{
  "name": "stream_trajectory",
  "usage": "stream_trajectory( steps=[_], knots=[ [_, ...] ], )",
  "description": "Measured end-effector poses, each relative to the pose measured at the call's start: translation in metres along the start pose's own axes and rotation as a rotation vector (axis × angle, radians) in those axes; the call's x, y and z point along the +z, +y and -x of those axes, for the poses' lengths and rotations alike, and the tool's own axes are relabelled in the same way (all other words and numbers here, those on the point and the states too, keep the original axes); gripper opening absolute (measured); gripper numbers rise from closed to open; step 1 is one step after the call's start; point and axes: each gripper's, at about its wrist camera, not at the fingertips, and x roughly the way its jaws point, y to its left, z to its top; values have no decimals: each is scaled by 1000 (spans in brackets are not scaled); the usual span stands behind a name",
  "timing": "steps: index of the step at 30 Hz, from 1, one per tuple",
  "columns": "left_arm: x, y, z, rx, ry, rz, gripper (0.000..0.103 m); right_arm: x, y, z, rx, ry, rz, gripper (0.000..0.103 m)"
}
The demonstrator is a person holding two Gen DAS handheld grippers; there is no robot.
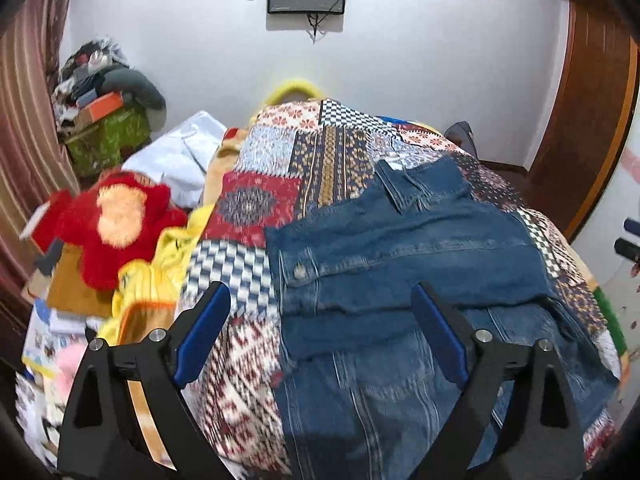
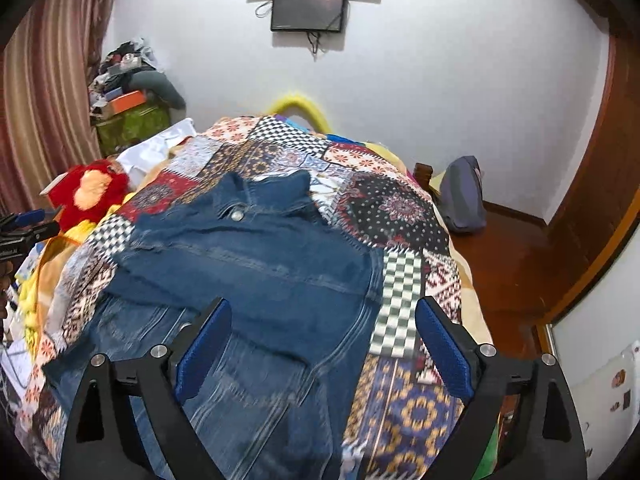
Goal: Fold large clothes
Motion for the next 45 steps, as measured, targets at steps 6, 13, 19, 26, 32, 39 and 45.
stream_trajectory(
  steps=[6, 13, 19, 26, 32, 39, 45],
  knots=[
    [-54, 8, 16, -3, 62, 54, 93, -51, 17, 19, 6, 51, -10, 93],
    [-135, 29, 16, -27, 222, 197, 93, -114, 18, 15, 7, 162, -77, 93],
    [-179, 43, 11, -92, 308, 327, 93, -155, -1, 13, 45, 241, -254, 93],
    [-194, 39, -1, -191, 328, 445, 91, -188, -14, 11, 108, 280, -411, 89],
    [-195, 27, -14, -225, 352, 452, 63, -196, -20, 16, 169, 248, -497, 58],
    [-187, 8, -4, -103, 292, 230, 37, -194, -20, 15, 205, 253, -494, 28],
    [-174, 17, 2, -110, 252, 246, 22, -181, -21, 15, 247, 245, -437, 18]
  ],
)
